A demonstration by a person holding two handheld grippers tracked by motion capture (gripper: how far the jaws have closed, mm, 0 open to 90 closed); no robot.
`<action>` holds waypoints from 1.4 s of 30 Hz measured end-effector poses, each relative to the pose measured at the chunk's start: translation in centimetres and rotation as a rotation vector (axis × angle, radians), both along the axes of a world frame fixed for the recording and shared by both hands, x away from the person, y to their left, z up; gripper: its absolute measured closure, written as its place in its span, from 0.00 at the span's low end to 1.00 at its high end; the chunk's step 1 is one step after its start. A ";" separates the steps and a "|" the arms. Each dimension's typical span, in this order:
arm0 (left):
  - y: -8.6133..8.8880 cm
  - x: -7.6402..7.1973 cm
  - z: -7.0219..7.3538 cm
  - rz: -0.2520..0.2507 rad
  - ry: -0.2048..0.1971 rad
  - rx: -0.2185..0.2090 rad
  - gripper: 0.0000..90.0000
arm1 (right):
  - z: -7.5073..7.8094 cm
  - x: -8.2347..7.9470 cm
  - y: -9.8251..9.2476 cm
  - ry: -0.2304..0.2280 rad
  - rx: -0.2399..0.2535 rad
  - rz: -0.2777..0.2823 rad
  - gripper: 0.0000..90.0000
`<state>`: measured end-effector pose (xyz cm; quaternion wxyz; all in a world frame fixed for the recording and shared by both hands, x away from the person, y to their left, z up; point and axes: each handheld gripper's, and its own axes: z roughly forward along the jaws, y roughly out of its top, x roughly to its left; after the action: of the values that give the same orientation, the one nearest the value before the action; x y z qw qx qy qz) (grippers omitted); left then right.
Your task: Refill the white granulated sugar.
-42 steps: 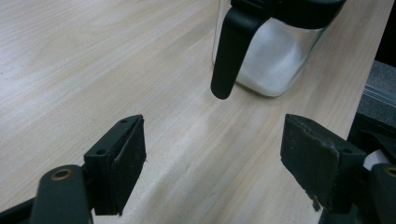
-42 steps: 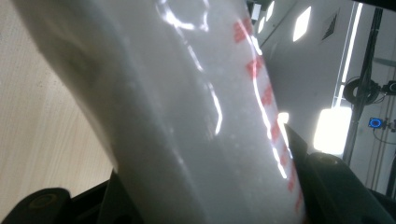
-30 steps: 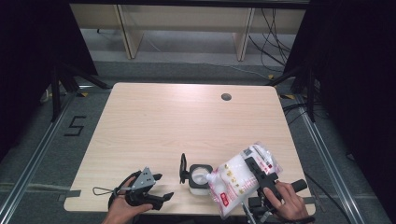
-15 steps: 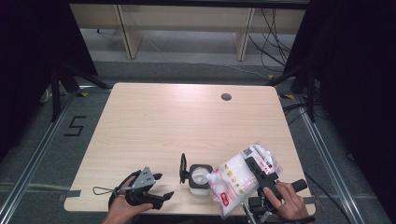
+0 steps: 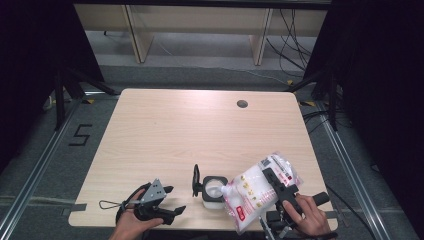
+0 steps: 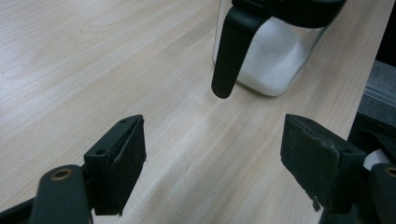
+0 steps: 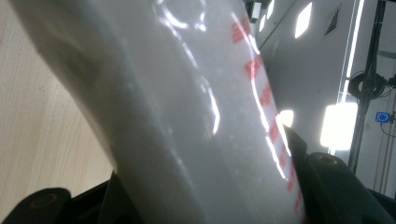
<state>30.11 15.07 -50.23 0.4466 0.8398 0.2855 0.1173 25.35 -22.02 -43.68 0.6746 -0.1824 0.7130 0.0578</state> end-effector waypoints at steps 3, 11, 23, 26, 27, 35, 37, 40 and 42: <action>-0.1 -0.2 -0.1 0.008 0.017 -0.010 0.24 | 0.1 0.1 0.1 -0.014 -0.010 0.010 0.60; -0.1 -0.1 0.0 0.010 0.012 -0.010 0.24 | -0.1 0.0 0.1 0.000 -0.010 0.004 0.60; -0.1 0.0 -0.1 0.002 0.002 -0.008 0.24 | -0.1 0.0 0.1 0.011 0.006 -0.002 0.60; 0.0 -0.2 -0.1 -0.003 0.007 -0.002 0.24 | 0.2 0.0 0.2 -0.011 -0.025 0.014 0.60; -0.1 -0.2 -0.1 0.016 0.011 -0.013 0.24 | 0.2 -0.1 0.2 -0.010 -0.012 0.012 0.60; -0.1 -0.2 -0.1 0.020 0.016 -0.019 0.24 | 0.1 -0.1 0.2 -0.002 0.001 0.015 0.60; -0.1 -0.2 -0.2 0.018 0.018 -0.010 0.24 | 0.3 0.0 0.3 -0.010 -0.003 0.023 0.60; -0.1 0.0 -0.1 0.003 0.007 -0.011 0.24 | 0.4 0.0 0.2 -0.012 0.001 0.026 0.60; 0.0 0.0 -0.1 -0.006 0.004 0.002 0.24 | 0.3 -0.1 0.1 -0.001 0.004 0.001 0.60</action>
<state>30.06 15.10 -50.30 0.4457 0.8413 0.2834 0.1146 25.27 -21.90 -43.39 0.6753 -0.1813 0.7124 0.0595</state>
